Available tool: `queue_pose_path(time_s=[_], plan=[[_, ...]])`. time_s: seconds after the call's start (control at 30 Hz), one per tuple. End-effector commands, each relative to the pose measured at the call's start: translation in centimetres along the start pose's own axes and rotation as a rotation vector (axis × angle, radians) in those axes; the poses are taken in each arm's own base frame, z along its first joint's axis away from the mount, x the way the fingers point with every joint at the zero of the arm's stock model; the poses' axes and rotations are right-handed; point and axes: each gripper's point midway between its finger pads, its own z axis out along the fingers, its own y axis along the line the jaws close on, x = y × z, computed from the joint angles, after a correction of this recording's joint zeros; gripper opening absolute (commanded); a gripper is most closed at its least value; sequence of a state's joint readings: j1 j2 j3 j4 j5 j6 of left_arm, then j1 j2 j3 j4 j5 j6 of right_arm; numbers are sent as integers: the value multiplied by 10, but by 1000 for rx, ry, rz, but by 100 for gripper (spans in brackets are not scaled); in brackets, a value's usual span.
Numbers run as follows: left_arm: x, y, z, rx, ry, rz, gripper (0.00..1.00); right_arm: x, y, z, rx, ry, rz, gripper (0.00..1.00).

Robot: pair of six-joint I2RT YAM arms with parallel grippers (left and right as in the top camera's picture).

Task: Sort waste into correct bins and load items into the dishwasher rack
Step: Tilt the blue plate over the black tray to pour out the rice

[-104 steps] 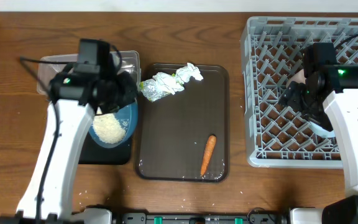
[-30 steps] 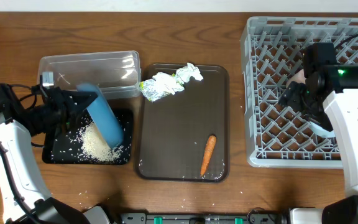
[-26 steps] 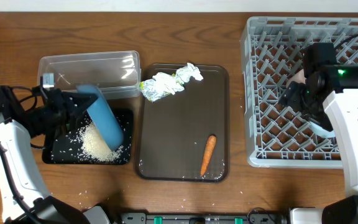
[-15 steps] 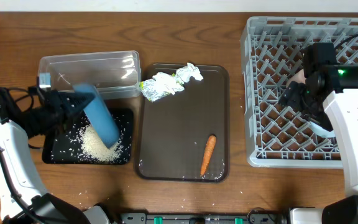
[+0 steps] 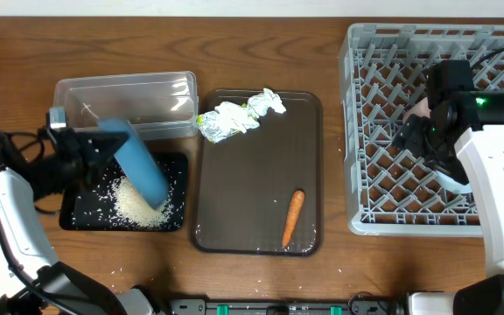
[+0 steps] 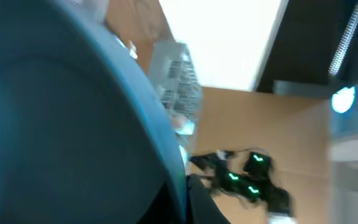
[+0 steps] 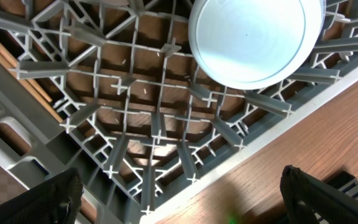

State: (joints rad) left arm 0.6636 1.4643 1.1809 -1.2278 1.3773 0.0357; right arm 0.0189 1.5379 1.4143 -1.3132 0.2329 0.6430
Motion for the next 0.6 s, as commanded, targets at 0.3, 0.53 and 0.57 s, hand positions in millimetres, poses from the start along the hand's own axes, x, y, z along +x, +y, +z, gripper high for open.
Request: queue_pose_path(time_s=[0.3, 0.53, 0.57], plan=[[-1, -11, -12, 83, -33, -7, 6, -4, -2, -3, 1, -16, 3, 99], [3, -17, -14, 107, -43, 126, 6, -4, -2, -3, 1, -16, 3, 99], [2, -18, -14, 105, -49, 194, 6, -4, -2, -3, 1, -16, 3, 99]])
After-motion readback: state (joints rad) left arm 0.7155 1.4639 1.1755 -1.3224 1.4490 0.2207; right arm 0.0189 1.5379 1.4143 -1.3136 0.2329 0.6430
